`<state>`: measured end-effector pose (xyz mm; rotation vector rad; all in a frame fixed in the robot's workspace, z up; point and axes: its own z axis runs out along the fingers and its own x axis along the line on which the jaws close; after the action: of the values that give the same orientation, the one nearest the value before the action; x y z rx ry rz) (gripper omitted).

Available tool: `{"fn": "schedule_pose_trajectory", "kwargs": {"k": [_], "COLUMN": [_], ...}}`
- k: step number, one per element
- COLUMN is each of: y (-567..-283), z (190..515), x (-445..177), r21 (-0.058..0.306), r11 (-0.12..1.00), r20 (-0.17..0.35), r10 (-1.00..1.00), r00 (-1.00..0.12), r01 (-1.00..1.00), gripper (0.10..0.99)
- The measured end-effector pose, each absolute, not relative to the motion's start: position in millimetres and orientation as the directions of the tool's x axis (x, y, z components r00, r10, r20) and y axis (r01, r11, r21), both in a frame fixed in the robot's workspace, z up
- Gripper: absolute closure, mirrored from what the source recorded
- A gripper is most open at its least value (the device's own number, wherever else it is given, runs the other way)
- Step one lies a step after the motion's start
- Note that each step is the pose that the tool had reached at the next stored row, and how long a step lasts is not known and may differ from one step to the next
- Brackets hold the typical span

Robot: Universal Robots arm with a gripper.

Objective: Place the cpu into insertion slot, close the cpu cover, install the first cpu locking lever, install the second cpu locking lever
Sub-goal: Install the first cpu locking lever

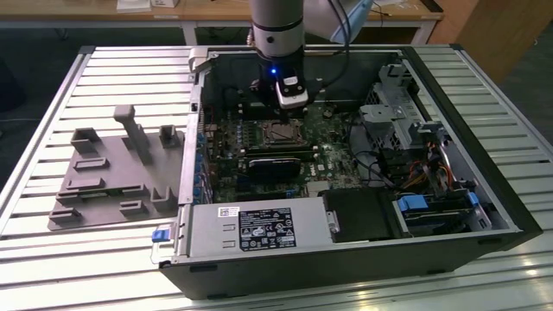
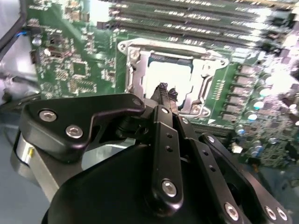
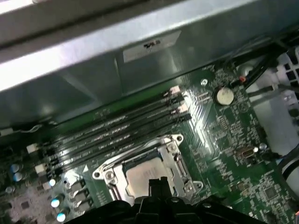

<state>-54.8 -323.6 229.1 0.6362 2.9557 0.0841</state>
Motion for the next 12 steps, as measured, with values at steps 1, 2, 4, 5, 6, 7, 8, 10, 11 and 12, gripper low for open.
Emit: {"fn": "schedule_pose_trajectory", "kwargs": {"k": [1, 2, 4, 5, 6, 7, 8, 10, 11, 12], "y": [-324.2, -324.8, -325.2, -325.2, -325.3, -325.3, -325.3, -325.2, -325.2, -325.2], "z": [229.1, 229.1, 229.0, 229.0, 229.0, 229.0, 228.9, 228.3, 227.9, 227.4], "x": [-54.3, -53.9, -53.2, -53.2, -53.2, -53.2, -53.2, -53.1, -53.1, -53.1], "r21": [0.071, 0.063, 0.049, 0.047, 0.047, 0.047, 0.046, 0.045, 0.043, 0.040], "r11": [0.911, 0.911, 0.911, 0.911, 0.911, 0.911, 0.911, 0.913, 0.917, 0.922], "r20": [-0.095, -0.087, -0.074, -0.073, -0.073, -0.073, -0.074, -0.075, -0.075, -0.076], "r10": [0.413, 0.412, 0.412, 0.412, 0.412, 0.412, 0.411, 0.407, 0.398, 0.388], "r00": [-0.906, -0.907, -0.908, -0.908, -0.908, -0.908, -0.908, -0.910, -0.914, -0.919], "r01": [0.407, 0.408, 0.409, 0.409, 0.409, 0.409, 0.409, 0.405, 0.396, 0.386], "gripper": [0.984, 0.984, 0.984, 0.984, 0.984, 0.984, 0.984, 0.984, 0.984, 0.984]}}
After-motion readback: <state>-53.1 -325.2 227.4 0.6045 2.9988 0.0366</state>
